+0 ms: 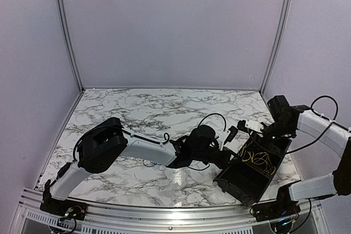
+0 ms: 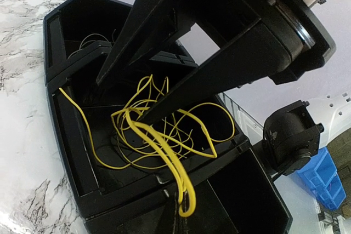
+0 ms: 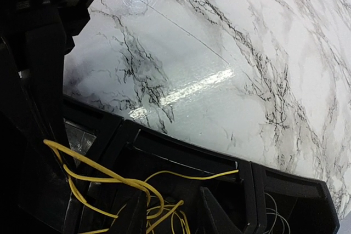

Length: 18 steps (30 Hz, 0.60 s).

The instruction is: Untangle the cables

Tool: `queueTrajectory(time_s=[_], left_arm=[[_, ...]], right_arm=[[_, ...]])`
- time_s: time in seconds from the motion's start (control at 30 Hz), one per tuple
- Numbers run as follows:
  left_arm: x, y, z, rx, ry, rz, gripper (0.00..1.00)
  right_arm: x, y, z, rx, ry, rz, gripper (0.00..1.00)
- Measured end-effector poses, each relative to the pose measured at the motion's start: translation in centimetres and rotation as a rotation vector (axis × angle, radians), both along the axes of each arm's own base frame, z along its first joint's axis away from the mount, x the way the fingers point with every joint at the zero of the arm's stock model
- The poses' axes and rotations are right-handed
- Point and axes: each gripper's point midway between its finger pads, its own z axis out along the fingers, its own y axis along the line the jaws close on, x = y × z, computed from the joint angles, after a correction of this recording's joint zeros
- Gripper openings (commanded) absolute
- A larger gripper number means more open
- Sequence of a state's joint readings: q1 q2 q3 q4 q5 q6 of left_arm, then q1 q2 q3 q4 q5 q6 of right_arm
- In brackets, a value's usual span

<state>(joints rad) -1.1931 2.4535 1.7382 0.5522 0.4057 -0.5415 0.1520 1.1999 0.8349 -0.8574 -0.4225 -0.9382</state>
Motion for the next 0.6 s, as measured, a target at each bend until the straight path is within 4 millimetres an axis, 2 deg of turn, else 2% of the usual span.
queueTrajectory(time_s=[0.23,0.43,0.53,0.6], left_arm=[[0.2,0.1,0.8,-0.016,-0.017,0.013,0.0],[0.3,0.1,1.1,-0.026,-0.024,0.02,0.0],[0.3,0.1,0.9,-0.026,-0.024,0.02,0.0],[0.3,0.2,0.9,-0.027,-0.025,0.021,0.0]], right_arm=[[0.3,-0.3,-0.5,-0.02,0.002,-0.007,0.32],[0.2,-0.1,-1.1,-0.011,0.026,-0.005,0.4],[0.2,0.2,-1.3,0.008,0.04,-0.002,0.39],[0.2,0.5,-1.3,0.023,0.047,-0.001,0.35]])
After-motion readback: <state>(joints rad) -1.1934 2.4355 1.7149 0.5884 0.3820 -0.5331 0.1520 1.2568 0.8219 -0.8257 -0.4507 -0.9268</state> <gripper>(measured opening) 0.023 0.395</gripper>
